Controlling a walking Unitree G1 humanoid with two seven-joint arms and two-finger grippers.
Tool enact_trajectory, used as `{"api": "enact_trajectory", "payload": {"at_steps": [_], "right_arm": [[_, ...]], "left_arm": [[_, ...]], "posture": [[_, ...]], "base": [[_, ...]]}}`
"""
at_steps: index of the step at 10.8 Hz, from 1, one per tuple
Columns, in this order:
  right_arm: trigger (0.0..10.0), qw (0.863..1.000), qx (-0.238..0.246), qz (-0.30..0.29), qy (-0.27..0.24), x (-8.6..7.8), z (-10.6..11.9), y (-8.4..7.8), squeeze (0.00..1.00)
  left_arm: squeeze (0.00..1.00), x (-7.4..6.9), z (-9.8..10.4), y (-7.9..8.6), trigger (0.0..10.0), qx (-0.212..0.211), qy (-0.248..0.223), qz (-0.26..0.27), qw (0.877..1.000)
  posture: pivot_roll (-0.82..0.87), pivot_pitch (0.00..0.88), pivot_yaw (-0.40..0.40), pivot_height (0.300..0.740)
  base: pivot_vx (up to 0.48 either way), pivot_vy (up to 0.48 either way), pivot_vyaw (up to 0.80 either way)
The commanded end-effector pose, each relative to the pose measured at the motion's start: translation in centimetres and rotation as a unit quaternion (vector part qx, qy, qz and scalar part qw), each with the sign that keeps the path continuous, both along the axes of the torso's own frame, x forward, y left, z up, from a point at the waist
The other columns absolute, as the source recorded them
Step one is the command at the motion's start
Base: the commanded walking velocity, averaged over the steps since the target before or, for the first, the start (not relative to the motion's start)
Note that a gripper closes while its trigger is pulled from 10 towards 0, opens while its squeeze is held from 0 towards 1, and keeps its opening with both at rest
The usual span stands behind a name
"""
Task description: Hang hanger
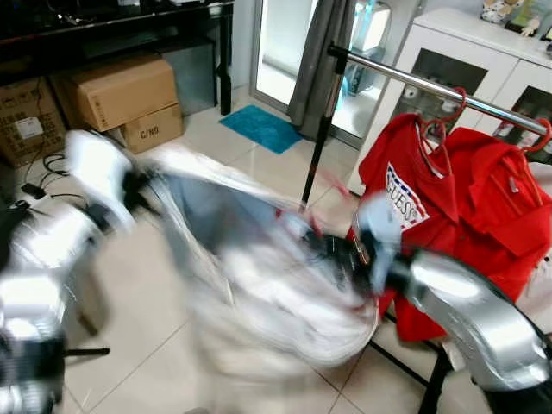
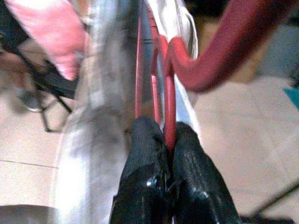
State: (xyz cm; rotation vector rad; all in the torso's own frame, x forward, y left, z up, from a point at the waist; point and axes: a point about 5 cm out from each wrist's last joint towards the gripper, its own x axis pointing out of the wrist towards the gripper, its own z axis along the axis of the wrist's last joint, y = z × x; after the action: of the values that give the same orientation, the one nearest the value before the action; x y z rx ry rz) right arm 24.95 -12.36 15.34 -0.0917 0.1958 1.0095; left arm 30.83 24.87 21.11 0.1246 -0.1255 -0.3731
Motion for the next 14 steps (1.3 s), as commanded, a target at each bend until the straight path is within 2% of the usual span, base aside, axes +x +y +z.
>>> {"api": "enact_trajectory", "payload": {"at_steps": [1,2,3,5,6,7,8,9,10,11,12,13,14], "right_arm": [[0.0,1.000,0.012,0.018,-0.004,-0.4,0.6,-0.8,0.00],[0.0,0.998,0.043,0.038,0.007,-1.0,1.0,-1.1,0.00],[0.0,0.996,0.068,0.049,0.008,-1.3,1.5,-1.7,0.00],[0.0,0.991,0.120,0.053,0.009,-1.5,2.2,-2.4,0.00],[0.0,0.988,0.156,0.015,0.003,-1.1,2.5,-2.5,0.00],[0.0,0.982,0.186,-0.031,0.003,-0.3,2.7,-2.4,0.00],[0.0,0.948,0.276,-0.157,0.021,1.8,2.7,-1.7,0.00],[0.0,0.901,0.352,-0.249,0.044,2.8,2.5,-1.8,0.00],[0.0,0.876,0.380,-0.292,0.056,3.2,2.2,-2.0,0.00],[0.0,0.873,0.356,-0.332,0.047,3.1,1.6,-2.4,0.00],[0.0,0.879,0.300,-0.370,0.030,3.2,1.2,-3.0,0.00],[10.0,0.888,0.239,-0.391,0.034,3.5,0.4,-3.3,0.00],[10.0,0.898,0.147,-0.411,0.051,3.4,-1.1,-3.3,0.00]], "left_arm": [[0.00,0.4,1.2,2.0,0.0,-0.033,-0.017,0.055,0.998],[0.00,0.9,1.3,3.4,0.0,-0.065,-0.020,0.110,0.992],[0.00,1.1,0.6,4.2,0.0,-0.060,-0.009,0.146,0.987],[0.00,1.5,-1.0,5.1,0.0,-0.085,0.002,0.202,0.976],[0.00,1.7,-1.7,4.2,0.0,-0.091,0.018,0.178,0.980],[0.00,1.8,-2.3,3.0,0.0,-0.090,0.029,0.145,0.985],[0.00,1.6,-3.3,-1.9,0.0,-0.078,0.050,0.034,0.995],[0.00,1.3,-4.0,-5.1,0.0,-0.086,0.063,0.011,0.994],[0.00,1.1,-4.5,-6.7,0.0,-0.095,0.071,0.000,0.993],[0.00,0.5,-5.2,-8.2,0.0,-0.105,0.079,-0.002,0.991],[0.00,-0.2,-5.5,-8.1,0.0,-0.109,0.080,0.013,0.991],[0.00,-1.5,-5.5,-7.1,1.2,-0.120,0.081,0.052,0.988],[0.00,-3.2,-5.7,-6.5,10.0,-0.123,0.099,0.062,0.986]], "posture": [[-0.06,0.000,-0.094,0.740],[-0.06,0.000,-0.094,0.740],[-0.07,0.000,-0.083,0.740],[-0.08,0.000,-0.071,0.740],[-0.08,0.000,-0.071,0.740],[-0.08,0.000,-0.070,0.740],[-0.09,0.000,-0.071,0.740],[-0.09,0.000,-0.071,0.740],[-0.09,0.000,-0.071,0.740],[-0.08,0.000,-0.071,0.740],[-0.08,0.000,-0.072,0.740],[-0.07,0.000,-0.084,0.740],[-0.06,0.000,-0.103,0.740]], "base": [[0.000,0.000,0.00],[0.000,0.000,0.00],[0.000,0.000,0.00],[0.000,0.000,0.00],[0.000,0.000,0.00],[0.000,0.000,0.00],[0.000,0.000,0.00],[0.000,0.000,0.00],[0.000,0.000,0.00],[0.000,0.000,0.00],[0.000,0.000,0.00],[0.000,0.000,0.00],[0.000,0.000,-0.67]]}}
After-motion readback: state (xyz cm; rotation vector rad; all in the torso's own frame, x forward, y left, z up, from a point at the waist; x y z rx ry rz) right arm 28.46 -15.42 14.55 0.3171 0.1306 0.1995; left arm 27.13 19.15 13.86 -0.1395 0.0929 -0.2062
